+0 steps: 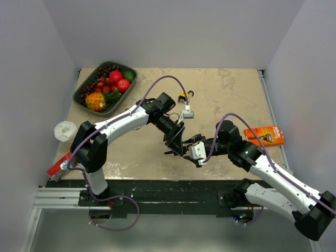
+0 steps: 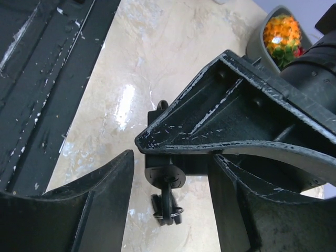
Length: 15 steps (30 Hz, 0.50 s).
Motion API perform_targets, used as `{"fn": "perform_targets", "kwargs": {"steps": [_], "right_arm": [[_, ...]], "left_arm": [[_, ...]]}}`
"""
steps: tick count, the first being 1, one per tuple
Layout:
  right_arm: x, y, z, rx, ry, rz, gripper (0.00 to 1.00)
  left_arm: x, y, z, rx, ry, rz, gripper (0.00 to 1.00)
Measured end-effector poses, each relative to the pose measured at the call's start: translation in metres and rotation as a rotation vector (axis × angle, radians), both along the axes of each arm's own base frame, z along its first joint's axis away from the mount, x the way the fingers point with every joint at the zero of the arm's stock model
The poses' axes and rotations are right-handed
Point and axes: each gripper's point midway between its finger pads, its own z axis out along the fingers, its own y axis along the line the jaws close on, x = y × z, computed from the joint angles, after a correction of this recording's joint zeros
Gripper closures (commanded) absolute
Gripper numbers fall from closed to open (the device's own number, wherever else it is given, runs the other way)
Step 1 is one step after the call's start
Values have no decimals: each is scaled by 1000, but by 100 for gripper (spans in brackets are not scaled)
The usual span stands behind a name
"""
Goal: Lock with the key
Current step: Pick up the lock from the center of the board.
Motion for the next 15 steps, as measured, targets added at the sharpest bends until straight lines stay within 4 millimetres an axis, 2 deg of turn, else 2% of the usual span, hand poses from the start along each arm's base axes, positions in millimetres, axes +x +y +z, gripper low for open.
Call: {"fn": "perform_targets", "kwargs": {"steps": [15], "right_arm": [[7,2,-27,-57,-27,-15,43]], "left_arm": [[-3,1,5,-8,16,-10,100]]}}
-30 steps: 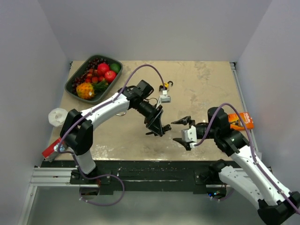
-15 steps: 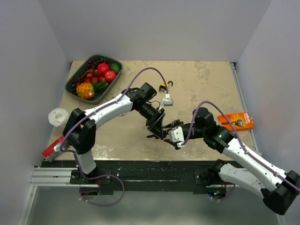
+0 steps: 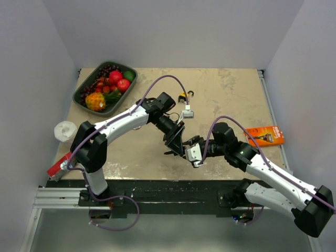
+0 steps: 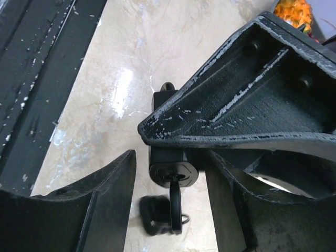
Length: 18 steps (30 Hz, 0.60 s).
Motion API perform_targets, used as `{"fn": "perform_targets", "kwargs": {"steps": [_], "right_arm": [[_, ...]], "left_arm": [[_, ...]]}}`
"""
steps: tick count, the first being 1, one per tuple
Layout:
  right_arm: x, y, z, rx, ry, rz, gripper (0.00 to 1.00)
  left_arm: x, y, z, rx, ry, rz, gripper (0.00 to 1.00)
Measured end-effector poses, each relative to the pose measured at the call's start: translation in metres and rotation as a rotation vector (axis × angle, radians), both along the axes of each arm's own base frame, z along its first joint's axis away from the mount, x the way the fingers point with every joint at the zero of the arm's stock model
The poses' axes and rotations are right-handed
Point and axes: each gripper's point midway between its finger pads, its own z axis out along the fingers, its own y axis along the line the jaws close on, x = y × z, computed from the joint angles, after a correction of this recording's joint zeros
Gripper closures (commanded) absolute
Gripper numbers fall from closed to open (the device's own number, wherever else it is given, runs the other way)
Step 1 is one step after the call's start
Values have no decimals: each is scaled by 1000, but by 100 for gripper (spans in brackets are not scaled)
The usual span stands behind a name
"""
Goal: Lock with the key
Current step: Pick up the lock from the center of the board.
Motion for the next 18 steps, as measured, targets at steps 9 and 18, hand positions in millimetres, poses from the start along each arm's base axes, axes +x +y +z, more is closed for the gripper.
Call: {"fn": "perform_targets", "kwargs": {"steps": [9,18], "right_arm": [[2,11,1,7,-41,25,50],[2,15,2,7,-74,40,89]], "left_arm": [[-2,1,4,-5,9,-6,100],[-2,1,6,-12,15,-8,100]]}}
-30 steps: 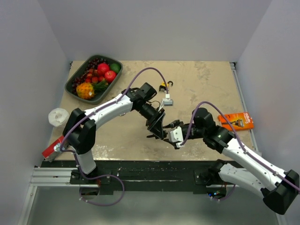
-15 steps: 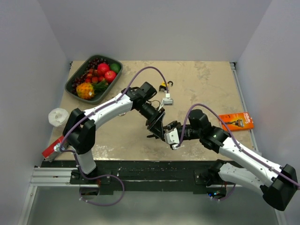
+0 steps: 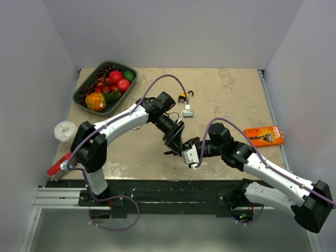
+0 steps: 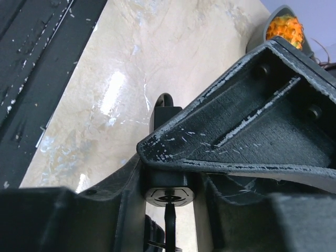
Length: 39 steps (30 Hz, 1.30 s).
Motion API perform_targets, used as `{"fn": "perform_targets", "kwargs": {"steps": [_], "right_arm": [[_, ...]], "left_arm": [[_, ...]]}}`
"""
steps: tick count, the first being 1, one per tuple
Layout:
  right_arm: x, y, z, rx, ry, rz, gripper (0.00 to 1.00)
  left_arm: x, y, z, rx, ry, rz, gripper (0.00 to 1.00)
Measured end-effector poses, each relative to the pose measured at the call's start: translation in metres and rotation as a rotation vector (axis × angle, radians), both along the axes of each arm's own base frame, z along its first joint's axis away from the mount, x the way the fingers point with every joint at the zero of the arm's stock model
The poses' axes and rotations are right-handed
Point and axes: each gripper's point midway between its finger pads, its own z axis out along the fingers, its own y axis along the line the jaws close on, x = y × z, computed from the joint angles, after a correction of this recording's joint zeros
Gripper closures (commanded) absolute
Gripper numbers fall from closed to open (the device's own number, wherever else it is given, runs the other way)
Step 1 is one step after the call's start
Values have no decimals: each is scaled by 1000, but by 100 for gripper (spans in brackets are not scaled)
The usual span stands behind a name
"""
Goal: Lock with the key
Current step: Pick up the lock from the center of the board.
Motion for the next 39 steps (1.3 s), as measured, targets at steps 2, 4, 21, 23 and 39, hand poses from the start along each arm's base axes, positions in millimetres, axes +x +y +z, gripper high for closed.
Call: {"fn": "perform_targets", "kwargs": {"steps": [2,4,21,23,39], "right_arm": [[0,0,-1,-4,1,2,100],[0,1,-2,-6,0,2,100],[11,-16,2,30,313,-294,100],[17,-18,9,59,340,-332,100],[23,-1,89,302,493,-337,100]], "left_arm": [[0,0,-1,6,-1,1,92],[0,1,-2,6,-6,0,50],[134,104,74,-79,-488,532,1],[138,123,82,-74,-582,614,1],[49,108,57,-222,-816,303,12]]}}
